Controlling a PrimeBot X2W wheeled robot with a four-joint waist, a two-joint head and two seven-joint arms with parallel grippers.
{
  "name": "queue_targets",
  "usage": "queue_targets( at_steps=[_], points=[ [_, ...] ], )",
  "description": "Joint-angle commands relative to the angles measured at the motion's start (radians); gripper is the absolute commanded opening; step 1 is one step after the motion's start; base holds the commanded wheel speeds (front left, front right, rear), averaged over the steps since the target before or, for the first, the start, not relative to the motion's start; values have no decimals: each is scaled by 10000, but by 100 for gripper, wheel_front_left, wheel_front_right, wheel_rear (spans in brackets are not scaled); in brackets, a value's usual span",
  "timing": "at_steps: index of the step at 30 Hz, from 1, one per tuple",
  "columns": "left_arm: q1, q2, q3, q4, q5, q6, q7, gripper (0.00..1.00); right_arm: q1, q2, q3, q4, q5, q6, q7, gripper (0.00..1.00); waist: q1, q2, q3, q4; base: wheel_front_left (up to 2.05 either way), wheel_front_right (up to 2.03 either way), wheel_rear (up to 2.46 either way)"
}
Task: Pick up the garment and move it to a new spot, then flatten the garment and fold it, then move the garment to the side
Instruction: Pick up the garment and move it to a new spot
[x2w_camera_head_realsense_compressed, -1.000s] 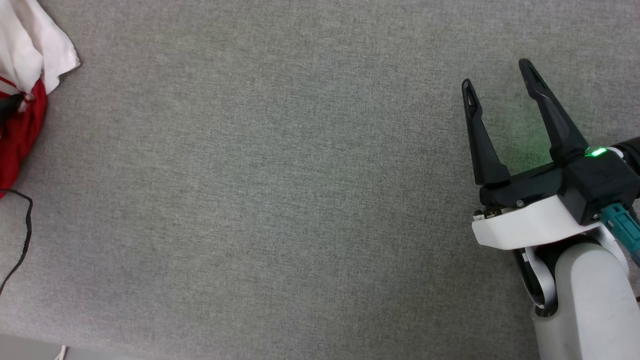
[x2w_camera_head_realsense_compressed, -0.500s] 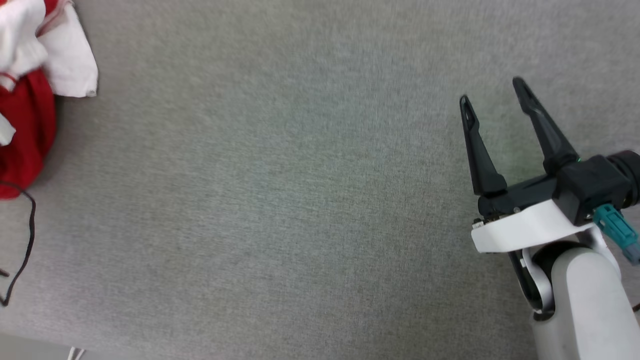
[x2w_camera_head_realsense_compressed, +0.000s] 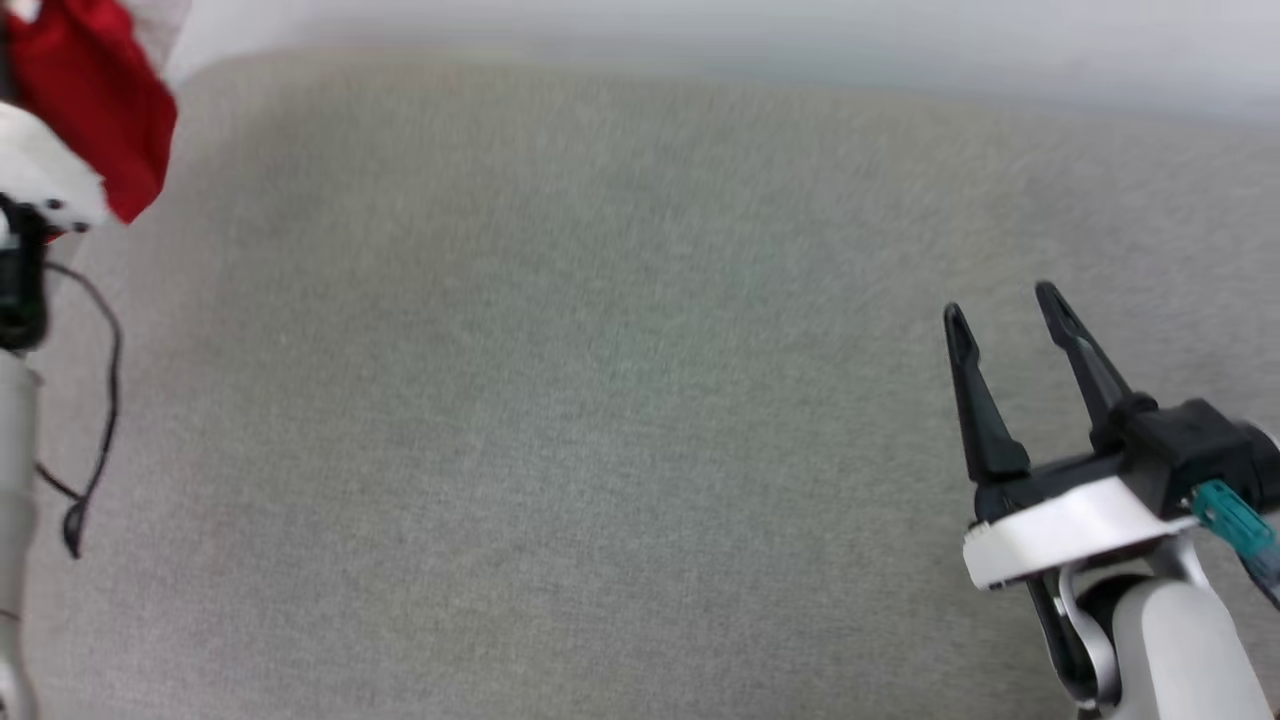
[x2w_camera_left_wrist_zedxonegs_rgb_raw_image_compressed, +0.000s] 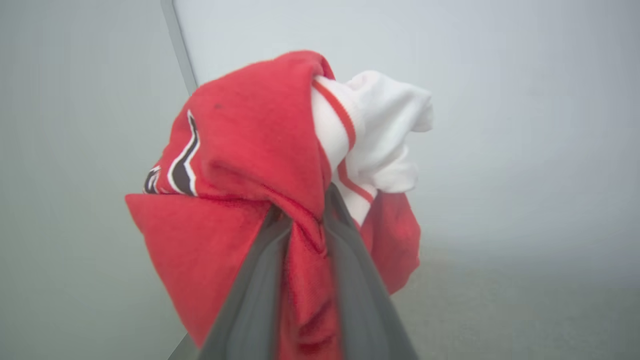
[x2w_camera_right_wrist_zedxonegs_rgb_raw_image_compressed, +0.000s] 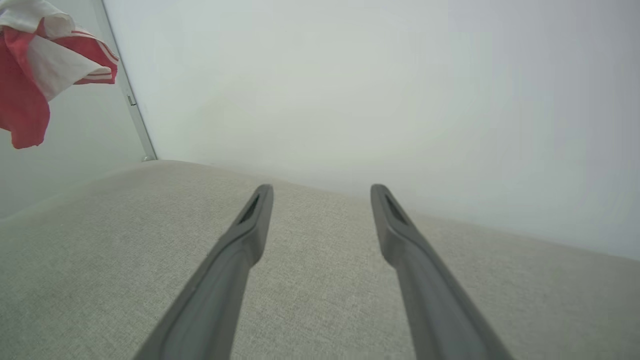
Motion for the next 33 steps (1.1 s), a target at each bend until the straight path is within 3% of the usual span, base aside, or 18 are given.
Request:
queue_targets(
  at_steps=[1,8,15,26,31,32,33],
  points=[
    [178,-187,-91,-186,89,28,-302,0,298,-5,-120,5,125,-5,42,100,1,0,-792,-421,0,0,0],
    [877,-1126,-478,-960,91,80,-922,0,918,-6,-380,50,220,-7,181,100,1,0,-1607,-1187,0,0,0],
    [2539,-2703,-1474,-2367,-48,-2,-914,0,1538,-3,-459,-63,283,-5,429,100,1,0,-2241,-2408,0,0,0],
    [5201,-4033,-3521,-3148,66,-337,-207,0,1701,-2,-348,-316,454,-7,566,100,1,0,-1772,-3390,0,0,0],
    [6261,-4201,-4260,-2821,78,-402,316,0,1503,-2,-284,-224,577,-7,424,100,1,0,-1388,-3493,0,0,0],
    [6389,-4221,-4371,-2777,59,-415,374,15,1484,-2,-290,-212,629,-5,416,100,1,0,-1320,-3462,0,0,0],
    [6463,-4189,-4481,-2736,139,-420,409,47,1455,-3,-288,-176,629,-5,391,100,1,0,-1287,-3435,0,0,0]
  ],
)
